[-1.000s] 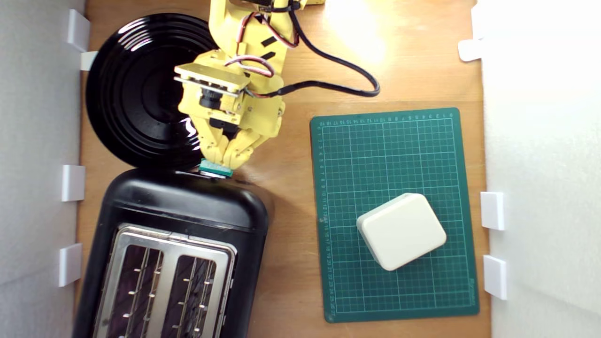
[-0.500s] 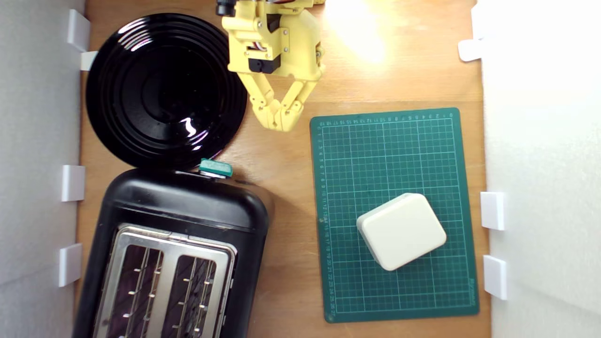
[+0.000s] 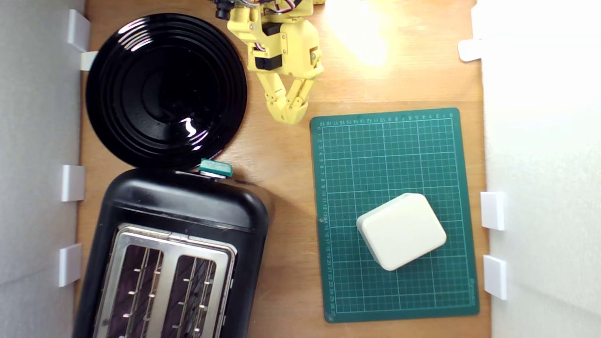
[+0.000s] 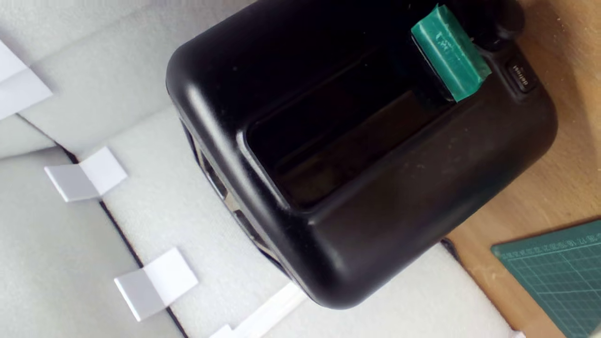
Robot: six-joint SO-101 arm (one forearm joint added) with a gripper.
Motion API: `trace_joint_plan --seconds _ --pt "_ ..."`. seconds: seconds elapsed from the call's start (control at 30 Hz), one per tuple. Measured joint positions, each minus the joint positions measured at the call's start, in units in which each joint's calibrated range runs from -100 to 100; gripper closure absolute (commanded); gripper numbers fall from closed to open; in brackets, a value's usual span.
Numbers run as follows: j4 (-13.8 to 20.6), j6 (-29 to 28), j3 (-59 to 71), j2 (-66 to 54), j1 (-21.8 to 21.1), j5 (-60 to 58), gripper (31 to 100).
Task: Start toaster
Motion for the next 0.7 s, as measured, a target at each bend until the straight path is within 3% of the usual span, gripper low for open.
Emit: trace_joint_plan --seconds 0.5,0.7 --pt "0.39 -4.69 0.09 -1.08 -2.35 7.74 98.8" --pt "4.53 -7.06 0.74 -1.17 -2.08 10.72 98.8"
